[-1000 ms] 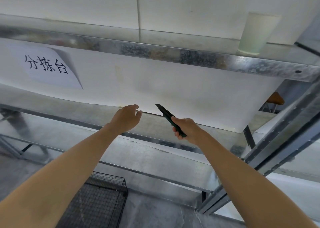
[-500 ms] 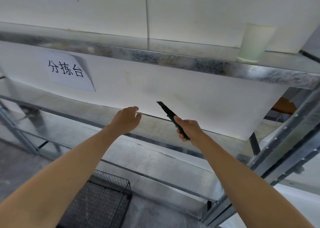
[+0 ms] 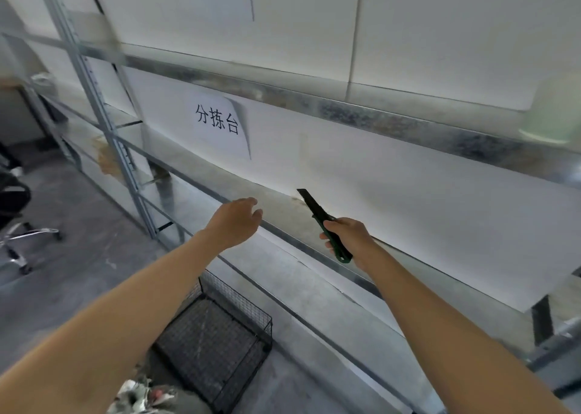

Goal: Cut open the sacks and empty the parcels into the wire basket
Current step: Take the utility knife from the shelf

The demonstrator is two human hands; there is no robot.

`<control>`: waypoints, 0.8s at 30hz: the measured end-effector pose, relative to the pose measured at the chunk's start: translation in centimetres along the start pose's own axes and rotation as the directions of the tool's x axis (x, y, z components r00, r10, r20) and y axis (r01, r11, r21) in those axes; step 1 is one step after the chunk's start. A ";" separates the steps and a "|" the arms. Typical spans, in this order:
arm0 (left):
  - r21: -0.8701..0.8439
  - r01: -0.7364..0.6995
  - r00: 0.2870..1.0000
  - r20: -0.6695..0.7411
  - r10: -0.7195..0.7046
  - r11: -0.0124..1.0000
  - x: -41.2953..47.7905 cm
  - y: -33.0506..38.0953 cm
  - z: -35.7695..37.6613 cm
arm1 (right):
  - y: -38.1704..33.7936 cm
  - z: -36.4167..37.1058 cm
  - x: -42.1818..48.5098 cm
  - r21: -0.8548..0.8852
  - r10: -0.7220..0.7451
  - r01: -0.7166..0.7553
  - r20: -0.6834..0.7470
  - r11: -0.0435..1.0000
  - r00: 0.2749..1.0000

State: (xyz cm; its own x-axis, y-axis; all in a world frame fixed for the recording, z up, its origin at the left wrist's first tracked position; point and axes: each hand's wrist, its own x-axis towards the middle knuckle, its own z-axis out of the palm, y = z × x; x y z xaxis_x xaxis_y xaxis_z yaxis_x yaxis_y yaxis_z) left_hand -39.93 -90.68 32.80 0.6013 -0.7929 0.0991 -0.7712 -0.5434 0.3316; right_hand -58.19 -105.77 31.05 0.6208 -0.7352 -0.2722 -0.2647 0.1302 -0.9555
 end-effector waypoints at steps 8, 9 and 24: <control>0.022 0.250 0.967 -0.050 -0.249 0.968 -6.1 -8.9 -3.7 | -1.7 10.6 -0.3 -0.034 -0.079 0.088 0.215 0.996 0.974; 0.017 0.275 0.960 -0.060 -0.273 0.961 -7.0 -9.9 -4.3 | -1.8 11.9 -0.7 -0.058 -0.106 0.123 0.237 0.991 0.966; 0.014 0.484 0.849 -0.251 -0.466 0.875 -27.0 -24.1 -11.0 | -0.8 31.3 -12.9 -0.212 -0.321 0.431 0.409 0.877 0.854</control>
State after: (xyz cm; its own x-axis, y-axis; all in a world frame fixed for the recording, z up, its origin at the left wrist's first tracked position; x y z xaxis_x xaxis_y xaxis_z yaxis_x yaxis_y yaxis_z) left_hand -35.27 -53.12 32.47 0.9219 -0.3504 0.1653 -0.3863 -0.8634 0.3246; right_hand -42.89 -75.59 31.74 0.9171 -0.3977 0.0279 -0.1208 -0.3440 -0.9312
